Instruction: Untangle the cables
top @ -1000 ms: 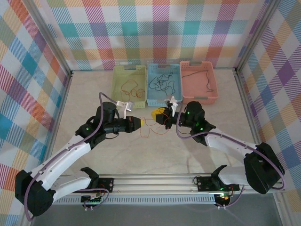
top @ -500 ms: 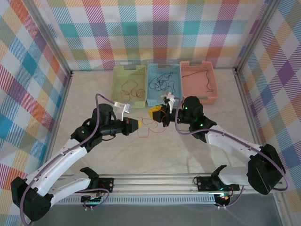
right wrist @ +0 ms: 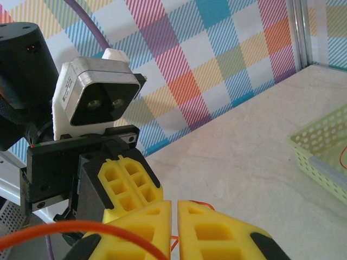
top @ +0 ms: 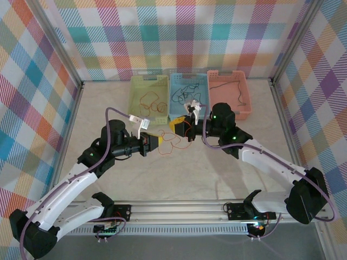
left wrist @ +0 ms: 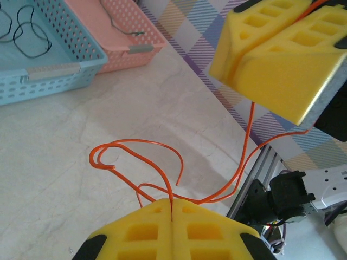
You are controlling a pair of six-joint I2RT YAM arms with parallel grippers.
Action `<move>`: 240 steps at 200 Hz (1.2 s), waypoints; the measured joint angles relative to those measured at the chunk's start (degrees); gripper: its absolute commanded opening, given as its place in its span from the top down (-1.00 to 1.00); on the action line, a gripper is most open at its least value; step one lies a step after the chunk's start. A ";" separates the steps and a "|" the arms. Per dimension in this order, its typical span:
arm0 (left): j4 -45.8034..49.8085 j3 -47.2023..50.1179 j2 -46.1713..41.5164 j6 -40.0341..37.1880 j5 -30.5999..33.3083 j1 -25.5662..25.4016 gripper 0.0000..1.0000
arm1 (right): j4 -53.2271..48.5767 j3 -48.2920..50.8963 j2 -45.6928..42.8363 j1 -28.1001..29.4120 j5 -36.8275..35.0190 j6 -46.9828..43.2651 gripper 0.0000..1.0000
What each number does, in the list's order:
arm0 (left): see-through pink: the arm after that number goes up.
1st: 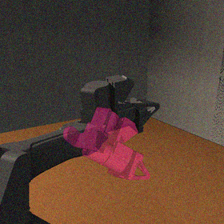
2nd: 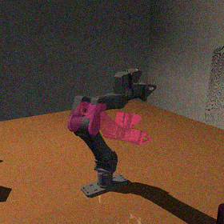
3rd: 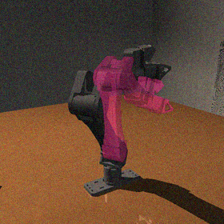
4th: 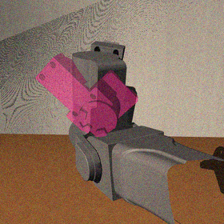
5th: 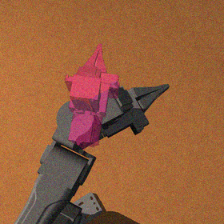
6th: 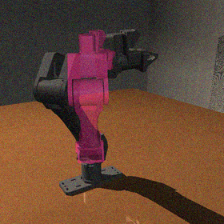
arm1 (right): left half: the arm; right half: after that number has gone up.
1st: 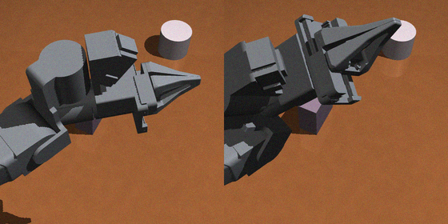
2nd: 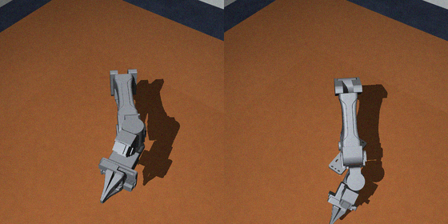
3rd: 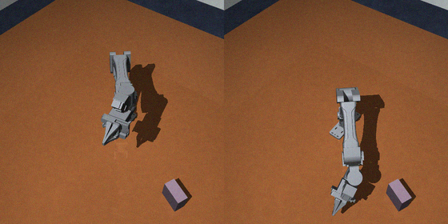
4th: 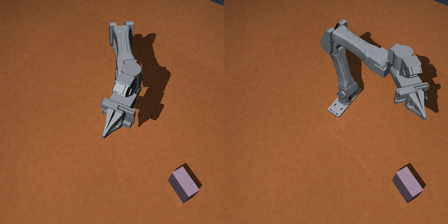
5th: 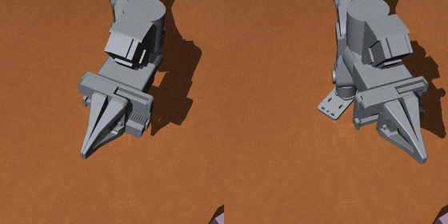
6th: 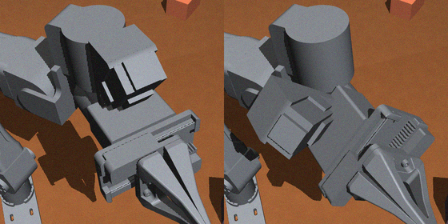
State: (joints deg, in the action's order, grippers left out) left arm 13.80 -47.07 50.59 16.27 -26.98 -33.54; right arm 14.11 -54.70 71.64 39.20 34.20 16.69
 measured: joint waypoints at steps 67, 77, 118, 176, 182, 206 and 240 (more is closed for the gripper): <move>-1.16 -0.13 -1.09 -3.06 -2.43 0.00 1.00 | -6.54 -4.72 -0.02 0.00 3.04 0.07 0.77; -1.84 -0.13 -0.94 -3.13 -2.97 0.00 1.00 | -7.56 -5.05 -0.02 0.02 3.63 0.09 0.77; -3.72 -0.35 -0.48 -3.93 -5.38 0.00 0.90 | -10.21 -7.19 0.33 0.02 4.76 0.44 0.77; -5.70 -0.33 -0.50 -4.42 -8.28 0.00 0.59 | -12.55 -9.81 2.99 0.02 5.40 0.92 0.79; -5.97 -0.33 -0.50 -4.44 -8.44 0.00 0.52 | -12.83 -10.12 3.37 0.00 5.49 0.96 0.79; -6.67 -0.33 -0.37 -4.98 -9.31 0.00 0.38 | -13.14 -11.37 4.72 0.02 5.55 1.57 0.80; -6.71 -0.33 0.37 -5.31 -9.64 0.00 0.10 | -13.31 -12.50 6.43 0.02 5.55 2.67 0.80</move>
State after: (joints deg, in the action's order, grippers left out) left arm 7.09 -47.40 50.96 10.96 -36.62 -33.54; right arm 0.80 -67.20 78.06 39.22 39.75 19.35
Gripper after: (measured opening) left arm 0.374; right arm 0.103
